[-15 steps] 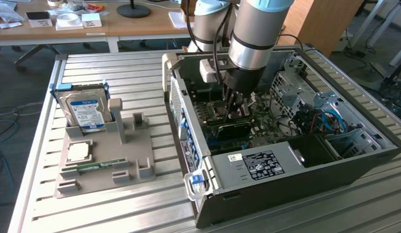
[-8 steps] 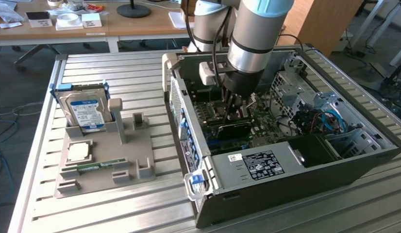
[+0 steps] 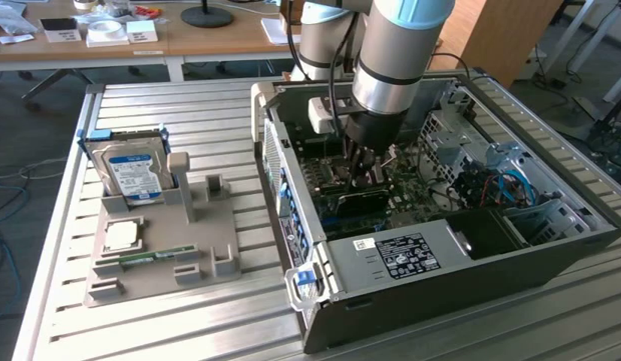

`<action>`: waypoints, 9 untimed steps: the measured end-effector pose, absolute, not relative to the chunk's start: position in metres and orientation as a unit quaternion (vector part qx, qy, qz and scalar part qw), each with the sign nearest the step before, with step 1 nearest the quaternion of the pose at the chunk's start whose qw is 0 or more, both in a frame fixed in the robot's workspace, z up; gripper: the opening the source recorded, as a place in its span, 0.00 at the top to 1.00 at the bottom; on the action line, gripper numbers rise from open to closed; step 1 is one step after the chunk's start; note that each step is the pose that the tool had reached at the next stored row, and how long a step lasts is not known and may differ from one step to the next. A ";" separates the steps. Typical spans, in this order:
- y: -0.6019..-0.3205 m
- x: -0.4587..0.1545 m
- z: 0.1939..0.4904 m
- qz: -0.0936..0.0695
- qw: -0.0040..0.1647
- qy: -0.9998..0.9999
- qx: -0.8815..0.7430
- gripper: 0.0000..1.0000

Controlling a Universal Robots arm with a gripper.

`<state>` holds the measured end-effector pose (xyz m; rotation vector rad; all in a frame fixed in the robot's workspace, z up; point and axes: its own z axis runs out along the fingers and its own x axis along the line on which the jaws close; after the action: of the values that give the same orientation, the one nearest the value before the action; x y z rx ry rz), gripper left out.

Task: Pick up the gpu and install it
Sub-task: 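Press down on the gpu until it lock into place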

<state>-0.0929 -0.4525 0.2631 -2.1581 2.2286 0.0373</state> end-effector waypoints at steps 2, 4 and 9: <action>-0.452 -0.093 0.263 0.012 0.020 0.718 -0.695 0.89; -0.452 -0.093 0.263 0.012 0.020 0.718 -0.695 0.89; -0.452 -0.093 0.267 0.012 0.020 0.718 -0.695 0.89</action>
<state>-0.0929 -0.4524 0.2666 -2.1576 2.2284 0.0375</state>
